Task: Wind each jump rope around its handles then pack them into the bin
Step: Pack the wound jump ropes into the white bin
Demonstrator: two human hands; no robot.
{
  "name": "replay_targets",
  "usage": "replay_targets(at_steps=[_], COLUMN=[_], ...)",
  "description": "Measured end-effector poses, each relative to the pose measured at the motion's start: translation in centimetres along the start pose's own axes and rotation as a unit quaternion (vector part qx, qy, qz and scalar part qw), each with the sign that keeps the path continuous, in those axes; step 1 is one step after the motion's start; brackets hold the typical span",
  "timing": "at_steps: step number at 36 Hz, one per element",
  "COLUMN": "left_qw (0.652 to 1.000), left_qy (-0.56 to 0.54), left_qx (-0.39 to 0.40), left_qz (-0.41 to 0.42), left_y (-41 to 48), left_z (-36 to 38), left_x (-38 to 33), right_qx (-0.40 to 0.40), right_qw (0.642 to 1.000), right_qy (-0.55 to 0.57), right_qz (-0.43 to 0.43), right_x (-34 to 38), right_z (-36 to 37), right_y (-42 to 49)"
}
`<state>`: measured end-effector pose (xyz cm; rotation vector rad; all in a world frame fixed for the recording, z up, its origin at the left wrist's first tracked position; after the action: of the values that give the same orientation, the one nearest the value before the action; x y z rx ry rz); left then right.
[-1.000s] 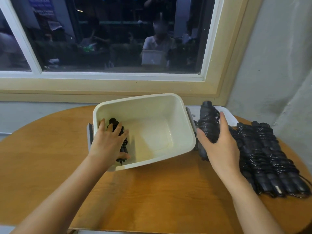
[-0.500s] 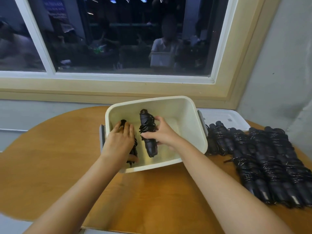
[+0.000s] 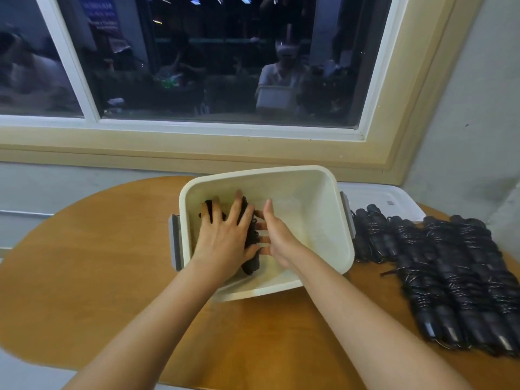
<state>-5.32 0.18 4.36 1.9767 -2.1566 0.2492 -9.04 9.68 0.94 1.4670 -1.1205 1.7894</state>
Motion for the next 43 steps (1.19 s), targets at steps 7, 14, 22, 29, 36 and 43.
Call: replay_targets(at_steps=[7,14,22,29,36,43], left_qw=[0.996,0.994,0.991,0.991,0.991,0.99], left_qy=[-0.084,-0.072,-0.083,-0.082,-0.079,-0.088], left_qx=[0.041,0.078,0.1,0.105,0.107,0.108], left_qz=[0.004,-0.002,-0.003,-0.005,-0.002,0.003], left_y=[1.8,2.4,2.7,2.7,2.5,2.1], left_z=[1.9,1.8,1.8,1.7,1.5,1.2], left_x=[0.3,0.4,0.6,0.3,0.2,0.0], right_qx=[-0.049,-0.047,-0.246,-0.442,-0.391,-0.358], right_qw=[0.896,0.747,0.776,0.704,0.663,0.721], right_qy=[-0.438,-0.657,-0.487,-0.542,-0.567,-0.521], right_qz=[-0.055,-0.086,-0.316,0.127,0.295,0.284], right_x=[1.6,0.7,1.3,-3.9,-7.1,-7.4], right_z=[-1.5,-2.8,-7.4,-17.0,-17.8,-17.3], right_y=[-3.6,-8.1,-14.4,-18.8,-19.4,-18.9])
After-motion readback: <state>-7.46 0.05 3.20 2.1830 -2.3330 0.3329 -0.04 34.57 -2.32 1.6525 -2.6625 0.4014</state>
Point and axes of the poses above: each hand's wrist, its own y-axis towards the middle knuckle, its own z-axis out of the palm, x = y × z, the point moved 6 cm from there along y, towards the middle knuckle, and after that the axes turned 12 degrees about x, right-handed, at the moved point
